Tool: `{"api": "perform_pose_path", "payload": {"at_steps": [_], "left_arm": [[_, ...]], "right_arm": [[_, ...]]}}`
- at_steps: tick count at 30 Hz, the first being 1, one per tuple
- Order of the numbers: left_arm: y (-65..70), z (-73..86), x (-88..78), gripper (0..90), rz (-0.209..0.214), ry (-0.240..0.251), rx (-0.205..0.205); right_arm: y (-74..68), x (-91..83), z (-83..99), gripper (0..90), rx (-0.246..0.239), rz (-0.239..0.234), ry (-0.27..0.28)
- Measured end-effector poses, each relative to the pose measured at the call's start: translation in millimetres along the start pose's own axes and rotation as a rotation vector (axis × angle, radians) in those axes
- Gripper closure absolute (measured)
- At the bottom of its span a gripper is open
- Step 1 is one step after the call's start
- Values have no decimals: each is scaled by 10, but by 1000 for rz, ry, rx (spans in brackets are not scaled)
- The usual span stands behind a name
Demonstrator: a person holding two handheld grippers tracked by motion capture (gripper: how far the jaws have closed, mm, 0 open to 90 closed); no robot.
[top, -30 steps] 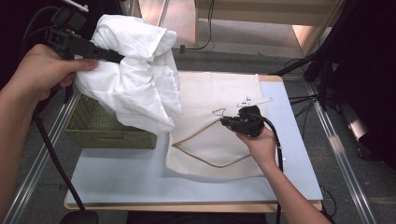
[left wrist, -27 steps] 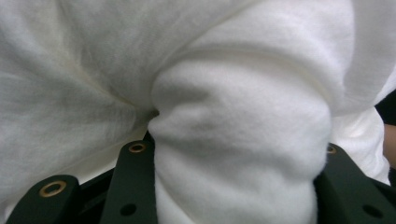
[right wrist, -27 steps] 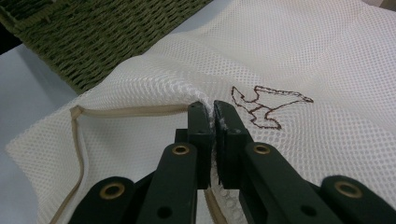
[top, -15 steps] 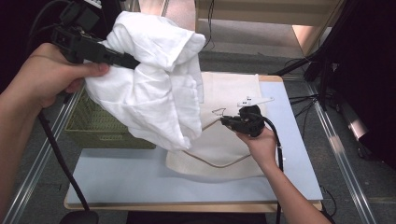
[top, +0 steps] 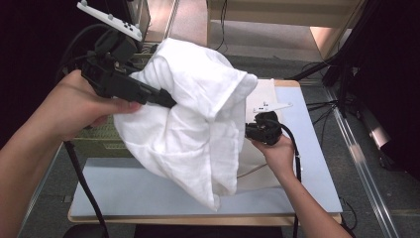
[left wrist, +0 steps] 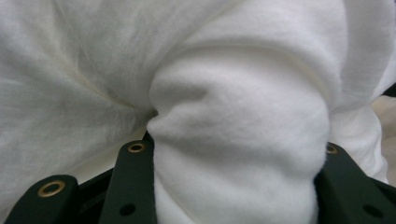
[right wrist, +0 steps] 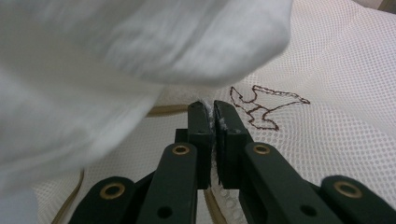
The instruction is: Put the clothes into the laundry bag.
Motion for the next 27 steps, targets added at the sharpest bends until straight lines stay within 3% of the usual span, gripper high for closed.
{"api": "perform_pose_path", "payload": {"at_steps": [6,13,21,27], "left_arm": [[116,193,62,556,85,5,-30],[240,399,152,557,55,-36,7],[123,613,345,557,40,-27,-22],[42,787,580,557,47,-58,-45]], "right_arm": [[-2,0,1,878,0,4,-1],[-1,5,0,879,-4,3,-6],[-11,6,0,887,-8,2,-8],[-26,-2,-6,890,-15,8,-1]]}}
Point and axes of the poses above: each handheld gripper's, and its own axes: x roughly forward along the jaws, z roughly out of its underside, y roughly to its right, the point moved 1 cm from there along x, roughly forward along the jaws, and after that the axes turned 12 degrees about -z, right-handed, at the moved point
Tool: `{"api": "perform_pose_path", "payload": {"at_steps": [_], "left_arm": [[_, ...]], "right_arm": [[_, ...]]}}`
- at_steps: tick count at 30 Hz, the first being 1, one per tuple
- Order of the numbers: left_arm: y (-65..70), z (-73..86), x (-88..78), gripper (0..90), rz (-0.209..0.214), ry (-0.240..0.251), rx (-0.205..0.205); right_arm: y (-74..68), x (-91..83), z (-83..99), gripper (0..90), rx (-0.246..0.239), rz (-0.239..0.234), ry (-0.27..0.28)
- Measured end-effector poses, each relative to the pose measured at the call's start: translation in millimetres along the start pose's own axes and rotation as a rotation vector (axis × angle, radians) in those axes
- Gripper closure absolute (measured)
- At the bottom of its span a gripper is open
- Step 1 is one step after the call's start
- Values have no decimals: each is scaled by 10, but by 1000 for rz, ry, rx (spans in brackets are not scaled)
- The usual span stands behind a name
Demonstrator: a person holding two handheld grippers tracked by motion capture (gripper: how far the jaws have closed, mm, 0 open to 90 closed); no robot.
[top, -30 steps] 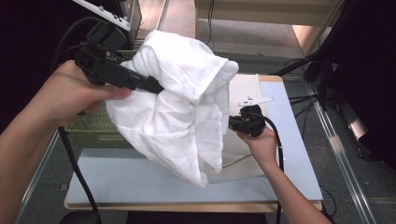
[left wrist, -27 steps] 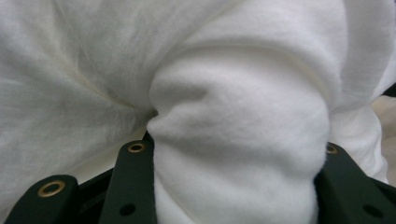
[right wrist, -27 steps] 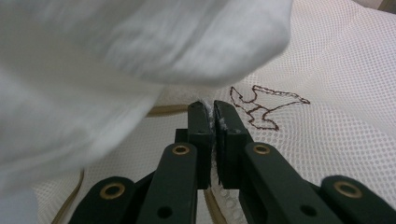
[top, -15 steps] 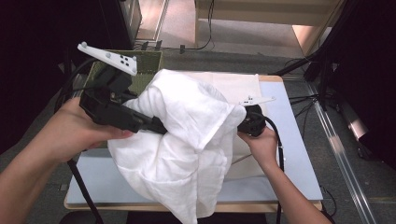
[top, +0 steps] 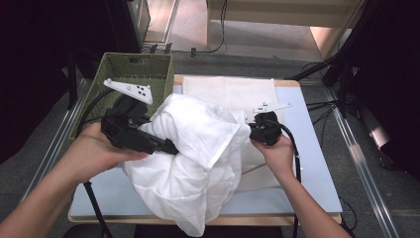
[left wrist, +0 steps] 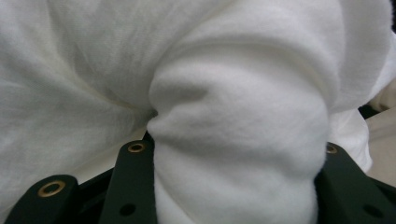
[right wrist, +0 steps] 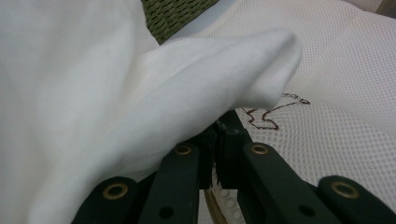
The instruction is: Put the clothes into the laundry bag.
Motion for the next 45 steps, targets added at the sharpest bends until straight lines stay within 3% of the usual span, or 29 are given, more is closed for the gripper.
{"api": "perform_pose_path", "payload": {"at_steps": [11,15,22,32,45], "left_arm": [[-68,185,516,555,-31,-46,-5],[-106,234,711,555,-25,-51,-27],[-140,277,1028,554,-42,-66,-12],[-162,323,1360,551,-36,-90,-11],[-141,514,1744,549,-80,-145,8]], "right_arm": [[-67,-36,-38,892,-14,-6,18],[-78,-55,-45,893,-15,-6,24],[-95,-71,-58,893,-18,-11,27],[-116,-115,-84,894,-13,-11,34],[-197,-174,-152,895,-23,-20,51]]}}
Point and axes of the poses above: each handheld gripper's, and its own axes: x roughly forward along the jaws, z roughly out of its underside, y roughly to its right, the point moved 1 cm from there along x, roughly forward along the jaws, and after that the axes turned 12 degrees about -z, right-handed, at the moved point
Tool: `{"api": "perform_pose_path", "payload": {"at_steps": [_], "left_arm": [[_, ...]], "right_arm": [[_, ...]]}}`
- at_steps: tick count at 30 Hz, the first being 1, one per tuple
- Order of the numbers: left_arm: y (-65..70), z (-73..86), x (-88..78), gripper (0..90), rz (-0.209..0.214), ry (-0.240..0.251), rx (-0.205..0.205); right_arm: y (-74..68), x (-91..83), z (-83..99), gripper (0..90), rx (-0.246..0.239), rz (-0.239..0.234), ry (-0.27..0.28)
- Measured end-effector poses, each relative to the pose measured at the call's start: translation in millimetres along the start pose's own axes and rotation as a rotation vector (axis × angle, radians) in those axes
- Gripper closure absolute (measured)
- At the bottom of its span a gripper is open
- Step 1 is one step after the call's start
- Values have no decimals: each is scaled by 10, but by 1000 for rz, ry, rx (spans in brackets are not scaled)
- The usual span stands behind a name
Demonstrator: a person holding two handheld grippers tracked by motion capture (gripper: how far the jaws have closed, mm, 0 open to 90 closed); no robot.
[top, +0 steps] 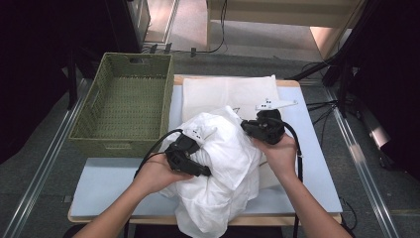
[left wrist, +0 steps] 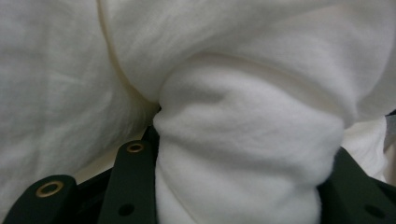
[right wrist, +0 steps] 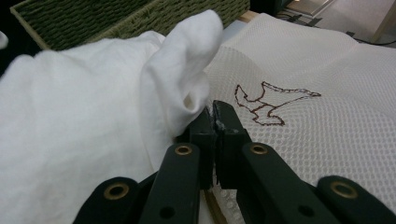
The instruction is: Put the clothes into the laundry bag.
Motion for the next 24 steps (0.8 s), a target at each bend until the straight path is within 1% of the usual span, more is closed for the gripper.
{"api": "perform_pose_path", "payload": {"at_steps": [3,4,7,8,9,10,12,13,14,15,17,18,19,22,24], "left_arm": [[14,-5,69,548,-5,-19,19],[19,-6,82,547,-10,-19,20],[17,-21,118,546,-21,-11,24],[14,-36,120,545,-21,-2,9],[5,-45,115,545,-23,6,6],[3,-61,105,544,-28,15,-5],[3,-116,36,544,-41,39,-8],[-1,-141,3,544,-46,51,-3],[-2,-176,-45,544,-49,69,-4],[-4,-212,-90,544,-47,92,-12],[-20,-282,-163,544,-53,121,-15],[-25,-312,-176,544,-60,126,-19],[-28,-335,-166,543,-64,129,-21],[-18,-360,-56,543,-79,119,-18],[-20,-358,35,543,-77,113,-21]], "right_arm": [[-31,-26,-27,896,5,-17,11],[-43,-33,-35,895,-4,-15,10],[-60,-48,-40,896,-9,-10,10],[-61,-49,-39,895,-10,-9,12],[-60,-50,-35,896,-6,-10,11],[-57,-53,-32,896,-7,-8,10],[-49,-54,-23,896,-6,-9,13],[-47,-53,-18,897,-8,-8,12],[-44,-53,-15,897,-10,-8,11],[-42,-53,-12,897,-12,-8,10],[-47,-49,-9,897,-9,-10,10],[-49,-46,-10,897,-10,-9,12],[-52,-45,-11,898,-8,-9,14],[-55,-33,-6,898,-6,-3,4],[-47,-20,11,899,-5,4,-9]]}}
Point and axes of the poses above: each handheld gripper's, and its own axes: x roughly forward along the jaws, z roughly out of its underside, y roughly to its right, the point moved 1 cm from there along x, roughly forward along the jaws, and after that the axes turned 12 degrees about -z, right-handed, at the moved point
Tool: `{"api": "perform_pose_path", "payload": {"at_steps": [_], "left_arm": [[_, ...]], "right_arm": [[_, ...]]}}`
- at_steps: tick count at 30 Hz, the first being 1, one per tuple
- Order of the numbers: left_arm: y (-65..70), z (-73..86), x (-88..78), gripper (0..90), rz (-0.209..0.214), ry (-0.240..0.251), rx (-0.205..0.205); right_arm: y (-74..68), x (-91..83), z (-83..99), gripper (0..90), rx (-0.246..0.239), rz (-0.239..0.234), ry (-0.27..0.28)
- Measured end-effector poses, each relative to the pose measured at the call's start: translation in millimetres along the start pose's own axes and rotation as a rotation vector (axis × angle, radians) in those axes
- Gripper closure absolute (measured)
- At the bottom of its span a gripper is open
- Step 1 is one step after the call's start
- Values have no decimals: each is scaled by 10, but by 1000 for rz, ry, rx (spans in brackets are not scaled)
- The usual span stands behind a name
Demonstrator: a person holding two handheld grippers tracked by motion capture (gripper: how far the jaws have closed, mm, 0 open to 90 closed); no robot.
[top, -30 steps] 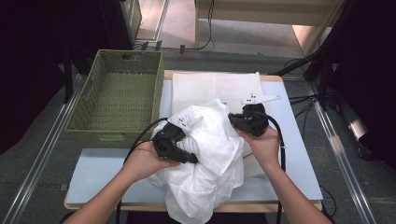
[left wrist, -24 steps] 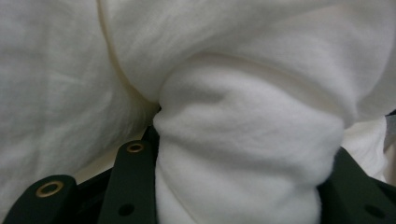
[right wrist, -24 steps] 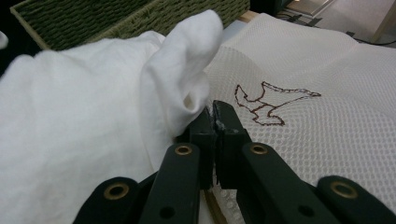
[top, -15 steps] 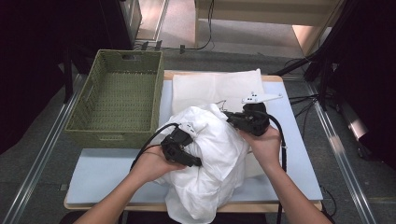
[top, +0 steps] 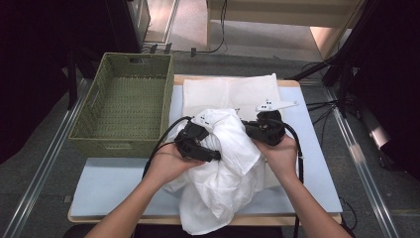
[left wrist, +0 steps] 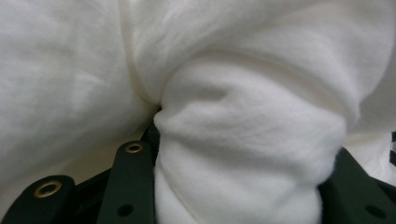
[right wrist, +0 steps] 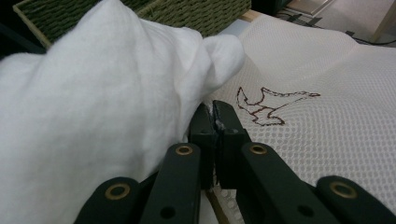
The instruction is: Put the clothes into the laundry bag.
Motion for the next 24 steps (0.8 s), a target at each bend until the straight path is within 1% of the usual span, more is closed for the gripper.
{"api": "perform_pose_path", "payload": {"at_steps": [1,4,6,9,12,13,14,15,16,17,19,20,22,24], "left_arm": [[-2,8,45,543,4,-3,-8],[-6,39,163,544,11,-21,-11],[-6,64,244,544,18,-36,-4],[4,110,360,545,10,-50,-1],[11,152,455,545,9,-49,-10],[17,160,481,545,4,-46,-15],[22,166,505,545,-4,-44,-10],[23,167,524,545,-15,-45,-5],[21,165,541,545,-20,-45,-8],[15,159,552,545,-14,-43,-10],[16,151,553,537,-5,-38,-24],[16,150,546,525,4,-37,-24],[13,153,518,496,15,-31,-12],[7,154,478,450,22,-20,-15]], "right_arm": [[4,1,4,899,3,1,-4],[11,-2,9,900,12,1,-4],[5,-5,7,900,12,1,-4],[-6,-9,-1,900,7,-1,2],[-35,-18,-17,900,6,-1,4],[-45,-21,-24,900,4,-4,7],[-53,-29,-33,900,5,-9,10],[-61,-41,-42,900,10,-18,18],[-68,-52,-52,900,12,-21,26],[-76,-63,-59,900,10,-25,35],[-73,-66,-59,900,-5,-16,31],[-65,-63,-49,900,-2,-11,29],[-25,-53,-26,900,-2,-2,26],[14,-46,-11,900,-6,10,19]]}}
Point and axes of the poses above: each handheld gripper's, and its own axes: x roughly forward along the jaws, z roughly out of its underside, y roughly to its right, the point moved 1 cm from there along x, roughly forward along the jaws, and after that the axes turned 12 degrees about -z, right-handed, at the moved point
